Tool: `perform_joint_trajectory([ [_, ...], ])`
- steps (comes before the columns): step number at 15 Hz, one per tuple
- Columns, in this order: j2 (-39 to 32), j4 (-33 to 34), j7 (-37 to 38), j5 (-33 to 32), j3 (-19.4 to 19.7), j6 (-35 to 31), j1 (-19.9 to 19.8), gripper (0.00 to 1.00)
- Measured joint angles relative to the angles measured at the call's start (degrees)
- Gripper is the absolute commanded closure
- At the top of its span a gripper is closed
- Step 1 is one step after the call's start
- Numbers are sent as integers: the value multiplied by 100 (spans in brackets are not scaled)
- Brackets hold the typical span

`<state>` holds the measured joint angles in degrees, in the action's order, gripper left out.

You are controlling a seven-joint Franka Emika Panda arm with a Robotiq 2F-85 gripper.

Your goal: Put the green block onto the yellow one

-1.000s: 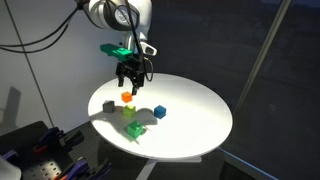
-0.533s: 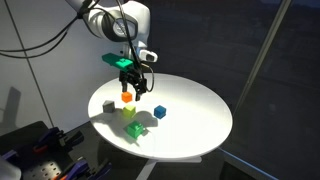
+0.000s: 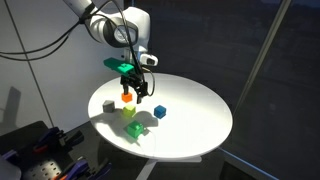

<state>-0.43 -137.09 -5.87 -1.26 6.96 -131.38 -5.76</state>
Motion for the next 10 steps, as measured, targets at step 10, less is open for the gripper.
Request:
perform_joint_trajectory([
  [10, -131, -1, 0, 0, -11, -95, 5, 0],
])
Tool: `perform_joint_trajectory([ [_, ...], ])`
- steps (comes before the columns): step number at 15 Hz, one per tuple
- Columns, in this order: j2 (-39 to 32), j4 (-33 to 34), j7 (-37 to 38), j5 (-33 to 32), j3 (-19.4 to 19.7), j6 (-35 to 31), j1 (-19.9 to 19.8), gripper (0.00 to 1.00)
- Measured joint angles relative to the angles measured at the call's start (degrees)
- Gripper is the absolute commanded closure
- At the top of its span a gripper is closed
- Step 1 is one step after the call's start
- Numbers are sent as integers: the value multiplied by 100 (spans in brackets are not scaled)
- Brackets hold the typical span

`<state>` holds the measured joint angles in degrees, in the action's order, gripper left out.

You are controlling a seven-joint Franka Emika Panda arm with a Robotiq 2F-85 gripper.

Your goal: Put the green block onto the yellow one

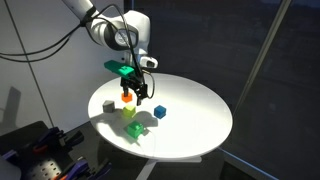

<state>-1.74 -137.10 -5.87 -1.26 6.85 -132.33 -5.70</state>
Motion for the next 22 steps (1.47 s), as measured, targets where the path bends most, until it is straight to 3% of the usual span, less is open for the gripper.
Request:
perform_joint_trajectory([
  [12, -791, -56, 2, 0, -85, -1015, 31, 0],
  [22, -1183, -2, -185, -126, -104, -1134, 15, 0],
])
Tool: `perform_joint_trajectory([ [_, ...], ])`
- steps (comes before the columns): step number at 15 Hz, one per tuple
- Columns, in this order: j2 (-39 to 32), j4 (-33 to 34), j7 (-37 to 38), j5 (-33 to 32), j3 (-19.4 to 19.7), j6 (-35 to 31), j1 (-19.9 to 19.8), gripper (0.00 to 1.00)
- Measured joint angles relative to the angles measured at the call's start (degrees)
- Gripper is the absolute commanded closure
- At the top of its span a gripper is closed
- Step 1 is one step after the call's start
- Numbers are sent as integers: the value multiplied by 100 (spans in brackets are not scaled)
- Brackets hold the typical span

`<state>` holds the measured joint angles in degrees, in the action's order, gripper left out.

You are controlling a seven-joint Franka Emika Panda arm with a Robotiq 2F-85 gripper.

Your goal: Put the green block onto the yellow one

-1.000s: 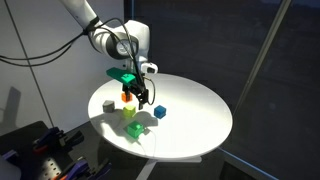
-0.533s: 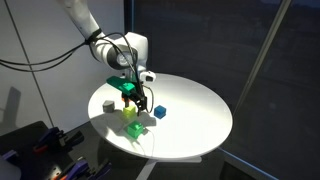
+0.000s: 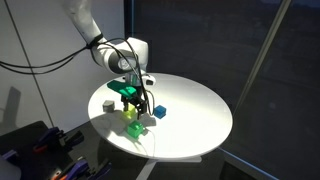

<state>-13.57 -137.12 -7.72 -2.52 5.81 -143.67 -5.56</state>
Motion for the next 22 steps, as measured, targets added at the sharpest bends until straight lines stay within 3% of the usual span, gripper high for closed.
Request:
perform_joint_trajectory([
  [22, -303, 16, -14, -6, 149, -186, -229, 0],
])
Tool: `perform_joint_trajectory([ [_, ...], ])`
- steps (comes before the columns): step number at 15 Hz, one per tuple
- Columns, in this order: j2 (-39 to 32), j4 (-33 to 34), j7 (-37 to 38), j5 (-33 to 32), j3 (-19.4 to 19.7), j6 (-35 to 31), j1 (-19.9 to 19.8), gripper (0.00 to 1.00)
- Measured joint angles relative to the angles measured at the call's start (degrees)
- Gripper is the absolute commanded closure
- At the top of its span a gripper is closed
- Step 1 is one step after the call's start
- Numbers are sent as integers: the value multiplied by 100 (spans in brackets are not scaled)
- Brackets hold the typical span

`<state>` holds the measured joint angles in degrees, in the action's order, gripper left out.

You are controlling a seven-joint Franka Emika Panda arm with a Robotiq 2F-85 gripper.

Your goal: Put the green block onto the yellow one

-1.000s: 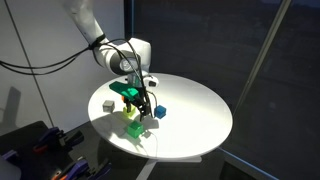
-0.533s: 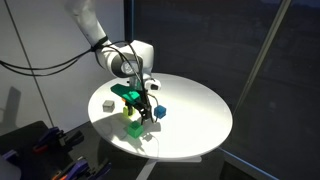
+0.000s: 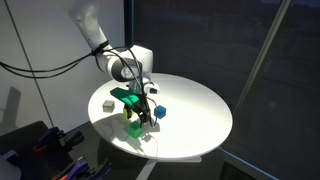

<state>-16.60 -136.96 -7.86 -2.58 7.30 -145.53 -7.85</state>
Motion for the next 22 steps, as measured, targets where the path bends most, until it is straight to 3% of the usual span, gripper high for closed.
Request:
perform_joint_trajectory([
  [22, -410, 48, -17, 0, -164, -598, 12, 0],
])
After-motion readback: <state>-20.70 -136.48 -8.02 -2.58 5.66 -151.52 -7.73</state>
